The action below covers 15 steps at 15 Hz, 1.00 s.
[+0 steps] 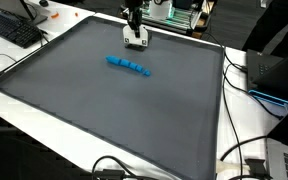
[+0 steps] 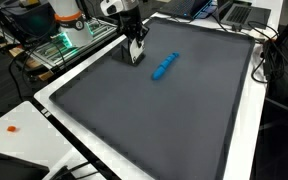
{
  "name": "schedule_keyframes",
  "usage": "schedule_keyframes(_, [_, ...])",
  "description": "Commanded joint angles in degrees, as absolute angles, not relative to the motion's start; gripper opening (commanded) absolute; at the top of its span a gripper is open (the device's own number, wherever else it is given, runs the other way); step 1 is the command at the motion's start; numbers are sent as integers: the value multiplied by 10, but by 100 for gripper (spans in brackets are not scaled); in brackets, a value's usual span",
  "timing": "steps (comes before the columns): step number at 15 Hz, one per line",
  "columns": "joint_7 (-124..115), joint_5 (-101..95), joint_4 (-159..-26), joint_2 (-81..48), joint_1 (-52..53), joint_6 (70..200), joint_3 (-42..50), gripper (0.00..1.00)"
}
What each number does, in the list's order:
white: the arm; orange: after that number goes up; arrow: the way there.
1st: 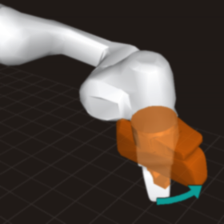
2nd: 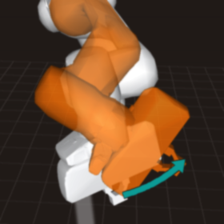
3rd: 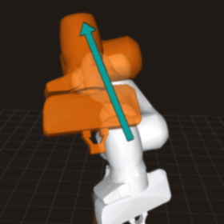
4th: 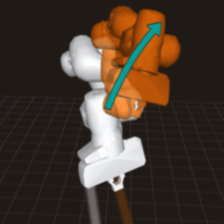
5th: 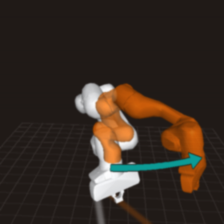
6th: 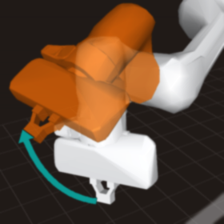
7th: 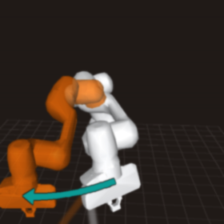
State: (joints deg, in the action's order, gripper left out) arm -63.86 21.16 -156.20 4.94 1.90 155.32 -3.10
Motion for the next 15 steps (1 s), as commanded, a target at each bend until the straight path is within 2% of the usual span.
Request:
schedule_keyframes(1, [-652, 229, -1584, 54, 26, 1588, -38, 1])
schedule_keyframes(15, [-707, 187, -1584, 17, 23, 1622, -40, 1])
